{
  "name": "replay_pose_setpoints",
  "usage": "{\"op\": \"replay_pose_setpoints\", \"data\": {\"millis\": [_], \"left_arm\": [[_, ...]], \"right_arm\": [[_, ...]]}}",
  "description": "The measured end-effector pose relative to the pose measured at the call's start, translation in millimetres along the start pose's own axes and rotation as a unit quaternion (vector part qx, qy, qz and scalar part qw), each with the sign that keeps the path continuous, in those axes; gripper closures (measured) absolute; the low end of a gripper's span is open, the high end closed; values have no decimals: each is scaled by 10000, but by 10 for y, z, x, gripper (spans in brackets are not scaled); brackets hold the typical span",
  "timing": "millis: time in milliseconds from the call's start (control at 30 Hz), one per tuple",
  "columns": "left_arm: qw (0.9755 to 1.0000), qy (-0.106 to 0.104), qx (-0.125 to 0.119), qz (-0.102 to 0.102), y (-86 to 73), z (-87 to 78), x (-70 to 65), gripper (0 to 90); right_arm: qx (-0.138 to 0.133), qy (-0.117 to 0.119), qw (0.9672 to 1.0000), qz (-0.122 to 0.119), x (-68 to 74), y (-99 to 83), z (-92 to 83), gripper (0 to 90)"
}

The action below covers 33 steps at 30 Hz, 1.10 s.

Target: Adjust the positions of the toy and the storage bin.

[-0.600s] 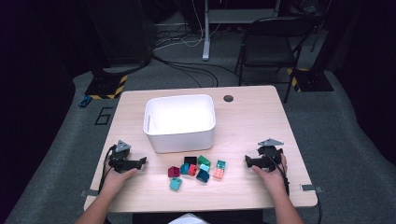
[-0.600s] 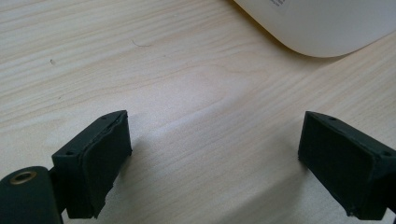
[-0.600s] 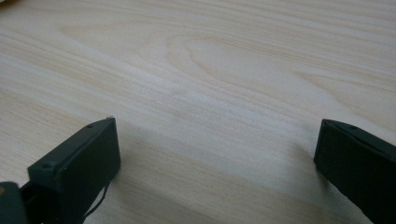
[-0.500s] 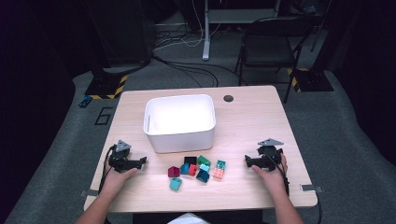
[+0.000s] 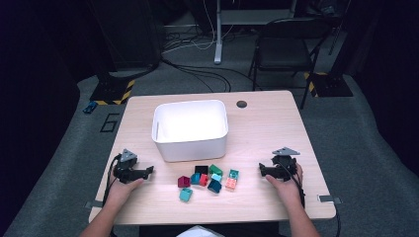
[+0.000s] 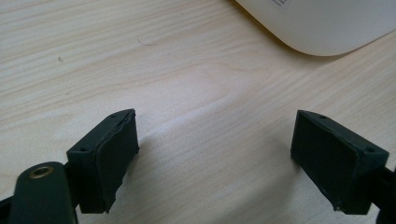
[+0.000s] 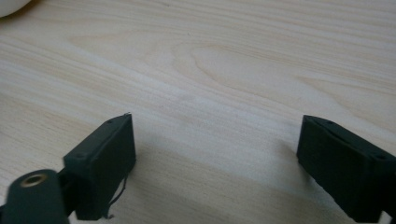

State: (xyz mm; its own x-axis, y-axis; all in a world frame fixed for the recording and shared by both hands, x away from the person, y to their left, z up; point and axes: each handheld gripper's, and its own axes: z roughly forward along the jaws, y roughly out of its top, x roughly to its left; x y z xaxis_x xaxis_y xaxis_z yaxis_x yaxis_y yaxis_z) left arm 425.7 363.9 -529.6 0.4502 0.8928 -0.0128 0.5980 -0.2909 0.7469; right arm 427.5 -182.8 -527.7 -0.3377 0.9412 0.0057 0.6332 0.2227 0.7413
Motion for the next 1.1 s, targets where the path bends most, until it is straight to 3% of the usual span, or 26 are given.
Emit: {"op": "replay_pose_setpoints", "data": {"millis": [233, 467, 567, 933, 1100], "left_arm": [[10000, 36, 39, -50, 4, -20, 6, 197], [9999, 35, 150, -35, 22, -55, 4, 299], [9998, 29, 212, -10, 33, -72, -7, 336], [9992, -84, 267, -289, 120, -206, 34, 386], [9980, -244, 143, -569, 214, -308, 66, 392]], "right_arm": [[2, 42, 10000, -46, 6, 6, -12, 186], [71, 39, 10000, -5, 17, 20, -37, 254], [160, 51, 9999, 22, 28, 40, -57, 316], [254, 139, 9996, -60, 61, 117, -135, 356], [278, 213, 9992, -216, 87, 202, -228, 353]]}}
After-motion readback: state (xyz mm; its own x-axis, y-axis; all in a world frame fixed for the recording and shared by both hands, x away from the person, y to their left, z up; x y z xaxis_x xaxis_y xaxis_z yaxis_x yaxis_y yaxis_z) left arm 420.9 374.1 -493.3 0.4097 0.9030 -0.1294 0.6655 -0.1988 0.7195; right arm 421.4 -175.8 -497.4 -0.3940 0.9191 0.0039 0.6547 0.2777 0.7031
